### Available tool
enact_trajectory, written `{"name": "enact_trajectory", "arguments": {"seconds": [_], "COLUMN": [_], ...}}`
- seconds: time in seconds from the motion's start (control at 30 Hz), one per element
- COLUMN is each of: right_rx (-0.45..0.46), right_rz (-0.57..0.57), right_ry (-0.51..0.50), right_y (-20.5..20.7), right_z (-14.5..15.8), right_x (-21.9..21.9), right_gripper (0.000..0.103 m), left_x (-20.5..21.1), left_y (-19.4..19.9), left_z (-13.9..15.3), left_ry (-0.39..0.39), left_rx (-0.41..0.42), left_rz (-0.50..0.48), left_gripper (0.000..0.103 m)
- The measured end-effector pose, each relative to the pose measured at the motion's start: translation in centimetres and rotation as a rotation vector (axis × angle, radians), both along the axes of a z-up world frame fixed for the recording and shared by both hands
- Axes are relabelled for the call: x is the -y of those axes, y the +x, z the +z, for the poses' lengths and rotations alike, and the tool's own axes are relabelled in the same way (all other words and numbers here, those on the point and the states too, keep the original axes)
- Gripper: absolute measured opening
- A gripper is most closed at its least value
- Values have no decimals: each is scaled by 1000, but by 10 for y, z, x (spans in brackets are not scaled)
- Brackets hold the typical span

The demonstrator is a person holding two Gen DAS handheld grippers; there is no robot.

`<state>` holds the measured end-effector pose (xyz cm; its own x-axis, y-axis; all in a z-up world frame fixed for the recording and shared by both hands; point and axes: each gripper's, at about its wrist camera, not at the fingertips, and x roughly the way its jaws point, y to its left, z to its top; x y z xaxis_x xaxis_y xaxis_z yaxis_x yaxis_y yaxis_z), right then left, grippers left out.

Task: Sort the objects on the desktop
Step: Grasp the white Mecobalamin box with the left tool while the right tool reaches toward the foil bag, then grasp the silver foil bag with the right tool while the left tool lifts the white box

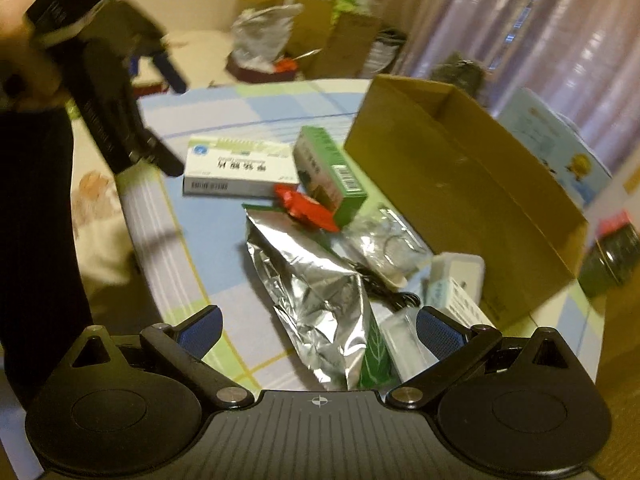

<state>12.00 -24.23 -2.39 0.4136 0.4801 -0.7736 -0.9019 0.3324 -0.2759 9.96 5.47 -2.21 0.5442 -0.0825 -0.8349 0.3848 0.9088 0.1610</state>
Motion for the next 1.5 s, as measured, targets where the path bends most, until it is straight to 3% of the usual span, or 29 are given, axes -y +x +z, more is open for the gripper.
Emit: {"name": "enact_trajectory", "arguments": {"seconds": [0.4,0.53,0.73,0.9,1.1,1.17,1.27,1.5], "right_rx": [-4,-25,-82,-113,-169,-198,-188,-214], "right_rz": [182,208,211,199,178,169,152,155], "right_ry": [-165,-208,-245,-256,-235,-222,-221,-240], "right_y": [34,44,60,71,79,81,78,72], "right_z": [-32,-42,-56,-60,-60,-60,-57,-52], "right_x": [-28,-36,-49,-55,-55,-54,-53,-54], "right_gripper": [99,91,83,82,81,72,61,58], "left_x": [-2,-2,-2,-2,1,2,4,7], "left_y": [50,59,66,76,85,86,85,68], "left_z": [-35,-40,-45,-53,-56,-55,-54,-55], "left_ry": [48,45,26,19,-10,-31,-23,-16], "left_rx": [-94,-110,-121,-146,-151,-157,-159,-167], "left_rz": [-87,-104,-139,-148,-149,-154,-149,-161], "left_gripper": [96,95,94,82,81,69,68,68]}}
